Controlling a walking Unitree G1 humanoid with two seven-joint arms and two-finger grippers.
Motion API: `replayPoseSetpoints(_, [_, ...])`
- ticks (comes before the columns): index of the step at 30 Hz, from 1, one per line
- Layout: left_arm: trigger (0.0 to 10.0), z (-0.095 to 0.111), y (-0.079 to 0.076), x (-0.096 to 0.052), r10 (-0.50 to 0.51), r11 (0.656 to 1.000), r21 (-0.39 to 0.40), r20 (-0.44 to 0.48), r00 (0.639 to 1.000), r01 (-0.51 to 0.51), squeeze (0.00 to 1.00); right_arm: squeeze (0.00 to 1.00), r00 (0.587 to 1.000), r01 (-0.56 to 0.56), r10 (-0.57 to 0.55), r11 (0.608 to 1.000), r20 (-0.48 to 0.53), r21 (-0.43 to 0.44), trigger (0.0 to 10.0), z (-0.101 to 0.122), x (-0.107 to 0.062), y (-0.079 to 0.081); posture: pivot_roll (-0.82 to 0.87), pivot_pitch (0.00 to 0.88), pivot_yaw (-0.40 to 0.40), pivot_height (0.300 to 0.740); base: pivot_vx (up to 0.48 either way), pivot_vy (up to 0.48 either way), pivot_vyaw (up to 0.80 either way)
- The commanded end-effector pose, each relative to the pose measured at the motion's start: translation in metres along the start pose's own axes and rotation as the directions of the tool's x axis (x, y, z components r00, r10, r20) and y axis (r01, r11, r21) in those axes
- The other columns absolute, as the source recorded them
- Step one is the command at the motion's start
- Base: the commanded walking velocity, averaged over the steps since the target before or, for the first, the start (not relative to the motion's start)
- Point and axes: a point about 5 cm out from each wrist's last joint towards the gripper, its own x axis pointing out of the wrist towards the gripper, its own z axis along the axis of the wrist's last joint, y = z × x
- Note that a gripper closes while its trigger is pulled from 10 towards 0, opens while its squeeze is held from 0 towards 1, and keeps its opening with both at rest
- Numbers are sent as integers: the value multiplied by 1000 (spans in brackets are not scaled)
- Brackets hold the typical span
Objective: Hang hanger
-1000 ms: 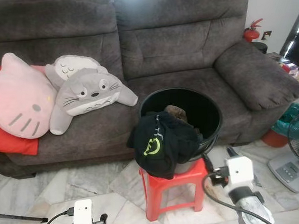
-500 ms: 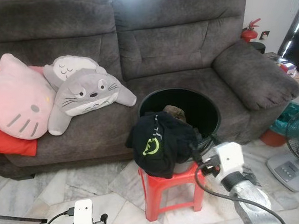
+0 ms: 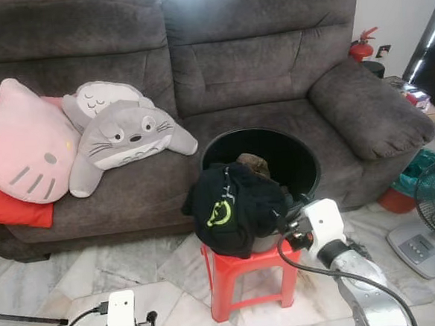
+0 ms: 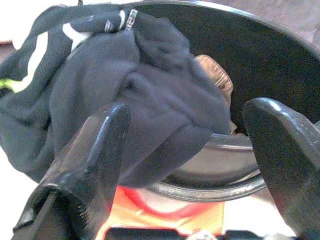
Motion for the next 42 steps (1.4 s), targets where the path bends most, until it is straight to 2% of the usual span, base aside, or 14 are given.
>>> replayPoseSetpoints(1, [10000, -4, 1, -1, 12, 1000, 4, -21, 1000, -12, 0, 0, 999, -20, 19, 1000, -37, -11, 10000, -4, 2, -1, -110, 0, 6, 716, 0, 0, 0])
replayPoseSetpoints(7, [10000, -4, 1, -1, 12, 1000, 4, -20, 1000, -12, 0, 0, 995, -53, 50, 998, -91, -29, 10000, -10, 6, 1, -111, 0, 6, 716, 0, 0, 0])
replayPoseSetpoints(19, [10000, -4, 1, -1, 14, 1000, 3, -20, 1000, -14, 0, 0, 991, -48, 37, 996, -130, -82, 9922, -13, 13, -4, -106, 0, 5, 716, 0, 0, 0])
replayPoseSetpoints(20, [10000, -4, 1, -1, 13, 1000, 3, -20, 1000, -13, 0, 0, 991, -48, 37, 995, -130, -83, 3020, -13, 13, -4, -106, 0, 5, 716, 0, 0, 0])
replayPoseSetpoints(21, [10000, -4, 1, -1, 13, 1000, 3, -20, 1000, -13, 0, 0, 991, -48, 37, 995, -130, -83, 3020, -13, 13, -4, -106, 0, 5, 716, 0, 0, 0])
replayPoseSetpoints(22, [10000, -5, 1, -1, 13, 1000, 2, -21, 1000, -13, 0, 0, 991, -46, 35, 995, -131, -83, 0, -13, 13, -5, -106, 0, 5, 716, 0, 0, 0])
replayPoseSetpoints(42, [10000, -5, 2, -1, 13, 1000, 2, -22, 1000, -13, 0, 0, 992, -40, 29, 996, -125, -83, 0, -13, 15, -4, -103, 0, 4, 716, 0, 0, 0])
